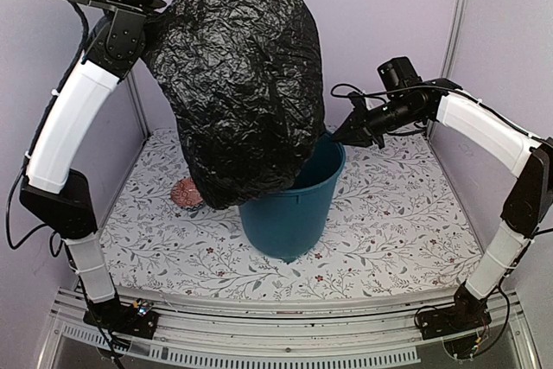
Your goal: Put the trash bags into the trash bin
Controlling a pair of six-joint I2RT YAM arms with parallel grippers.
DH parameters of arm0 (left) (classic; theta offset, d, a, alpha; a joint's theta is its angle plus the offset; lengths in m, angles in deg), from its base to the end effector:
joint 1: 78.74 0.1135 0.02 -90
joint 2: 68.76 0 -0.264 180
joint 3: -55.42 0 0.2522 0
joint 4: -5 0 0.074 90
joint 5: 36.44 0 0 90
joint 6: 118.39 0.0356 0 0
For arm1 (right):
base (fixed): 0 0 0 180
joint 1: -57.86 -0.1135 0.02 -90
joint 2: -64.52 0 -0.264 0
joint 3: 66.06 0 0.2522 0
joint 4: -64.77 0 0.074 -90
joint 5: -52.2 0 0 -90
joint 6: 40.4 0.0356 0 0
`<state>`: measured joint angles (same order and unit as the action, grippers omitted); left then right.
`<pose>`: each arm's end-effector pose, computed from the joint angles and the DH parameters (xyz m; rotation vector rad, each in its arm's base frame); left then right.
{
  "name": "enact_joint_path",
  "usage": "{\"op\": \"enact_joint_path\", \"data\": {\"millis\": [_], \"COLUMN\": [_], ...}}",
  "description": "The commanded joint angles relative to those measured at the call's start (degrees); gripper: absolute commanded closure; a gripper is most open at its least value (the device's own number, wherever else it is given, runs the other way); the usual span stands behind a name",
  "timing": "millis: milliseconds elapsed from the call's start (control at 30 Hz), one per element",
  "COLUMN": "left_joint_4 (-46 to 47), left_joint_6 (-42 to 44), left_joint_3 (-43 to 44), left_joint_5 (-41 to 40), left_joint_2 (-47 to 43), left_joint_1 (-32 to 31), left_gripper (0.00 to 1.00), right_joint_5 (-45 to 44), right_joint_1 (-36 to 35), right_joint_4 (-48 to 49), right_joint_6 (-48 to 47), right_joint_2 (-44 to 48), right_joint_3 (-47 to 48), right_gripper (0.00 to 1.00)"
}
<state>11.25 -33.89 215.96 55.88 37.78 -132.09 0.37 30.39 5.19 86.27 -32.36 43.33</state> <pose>0.1766 -0.2398 0.6657 0.2579 0.4793 -1.0135 0.3157 0.1890 0.3556 -0.1415 2.5728 1.2816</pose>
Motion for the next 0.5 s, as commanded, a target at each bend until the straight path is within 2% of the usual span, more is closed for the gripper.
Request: {"op": "enact_joint_path", "data": {"millis": [0,300,467], "left_joint_4": [4.2,5.6,5.4], "left_joint_6": [-1.0,-0.9,-2.1], "left_joint_3": [2.5,1.6,-1.2], "left_joint_5": [-0.1,0.7,1.8], "left_joint_2": [1.8,0.7,1.0], "left_joint_1": [1.0,1.7,1.9], "left_gripper": [1.0,1.0,1.0], "right_joint_5": [3.3,4.0,2.6], "right_joint_1": [-0.7,-0.7,0.5], "right_joint_4": [3.3,3.8,3.2], "right_joint_6": [1.6,2.1,0.9], "right_joint_2": [0.2,1.9,5.0], "right_joint_3": [1.7,3.0,2.5], "right_gripper": [0.89,0.55,0.46]}}
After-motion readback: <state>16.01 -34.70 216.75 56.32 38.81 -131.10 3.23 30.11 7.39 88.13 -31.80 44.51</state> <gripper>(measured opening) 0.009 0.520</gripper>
